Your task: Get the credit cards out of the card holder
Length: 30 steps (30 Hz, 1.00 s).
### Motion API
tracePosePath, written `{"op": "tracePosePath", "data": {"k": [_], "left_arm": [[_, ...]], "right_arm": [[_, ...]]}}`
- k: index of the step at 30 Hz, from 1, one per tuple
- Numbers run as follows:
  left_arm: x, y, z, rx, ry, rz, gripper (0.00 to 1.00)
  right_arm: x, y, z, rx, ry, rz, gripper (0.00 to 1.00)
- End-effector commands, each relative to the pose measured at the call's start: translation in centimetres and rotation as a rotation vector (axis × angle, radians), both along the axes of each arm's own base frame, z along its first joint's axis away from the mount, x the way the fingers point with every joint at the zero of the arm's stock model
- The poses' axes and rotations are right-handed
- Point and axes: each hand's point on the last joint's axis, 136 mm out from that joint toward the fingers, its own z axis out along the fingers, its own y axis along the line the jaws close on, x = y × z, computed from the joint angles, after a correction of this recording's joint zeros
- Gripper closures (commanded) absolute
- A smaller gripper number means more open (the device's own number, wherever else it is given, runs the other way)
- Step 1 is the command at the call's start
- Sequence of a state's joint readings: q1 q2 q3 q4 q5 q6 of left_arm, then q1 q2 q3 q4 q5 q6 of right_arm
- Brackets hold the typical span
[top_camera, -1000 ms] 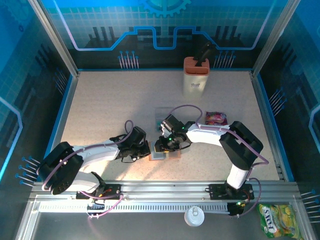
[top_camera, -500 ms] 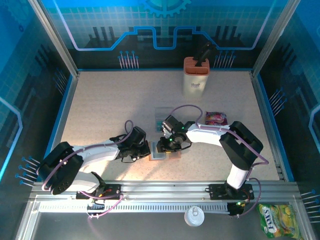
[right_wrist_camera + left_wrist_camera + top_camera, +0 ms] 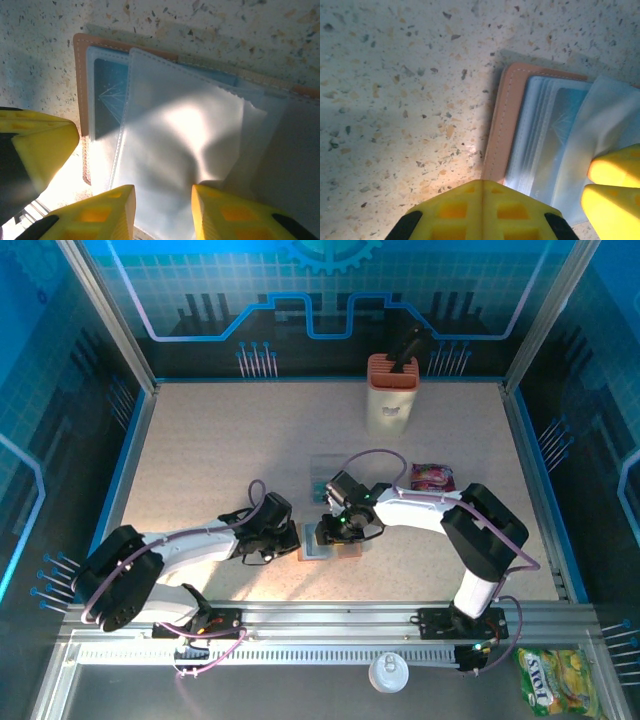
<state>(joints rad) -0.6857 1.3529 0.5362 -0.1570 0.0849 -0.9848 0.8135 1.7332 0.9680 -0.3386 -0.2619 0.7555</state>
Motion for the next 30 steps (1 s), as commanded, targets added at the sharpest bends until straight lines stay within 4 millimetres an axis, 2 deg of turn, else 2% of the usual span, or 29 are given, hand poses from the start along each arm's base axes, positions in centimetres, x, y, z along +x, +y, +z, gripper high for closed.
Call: {"op": "tracePosePath", "data": {"k": [1, 6, 11, 15, 16, 21, 30], "left_arm": [[0.7, -0.6, 1.9, -0.019, -0.051, -0.011, 0.97], [1.2, -1.6, 3.3, -0.087, -0.074, 0.000, 0.91], [1.6, -2.8, 3.9, -0.149, -0.074, -0.002, 0.88], [1.7, -3.5, 3.6, -0.179, -0.058, -0.005, 0.83], [1.7, -3.7, 3.6, -0.183, -0.056, -0.005, 0.82], [1.8, -4.2, 3.4, -0.201, -0.047, -0.002, 0.77], [1.7, -4.7, 2.8, -0.210, -0.022, -0.005, 0.75]], "right_arm": [[-0.6, -0.4, 0.2, -0.002, -0.011, 0.010, 0.65], [-0.7, -0.5, 0.1, 0.012, -0.008, 0.006, 0.65], [-0.8, -0.7, 0.0, 0.032, -0.005, -0.005, 0.66], [-0.3, -0.4, 0.5, 0.069, -0.010, -0.017, 0.67], [-0.8, -1.0, -0.2, 0.058, 0.007, -0.021, 0.67], [-0.8, -1.0, -0.2, 0.099, 0.019, -0.033, 0.67], [-0.6, -1.3, -0.4, 0.134, 0.038, -0.055, 0.68]]}}
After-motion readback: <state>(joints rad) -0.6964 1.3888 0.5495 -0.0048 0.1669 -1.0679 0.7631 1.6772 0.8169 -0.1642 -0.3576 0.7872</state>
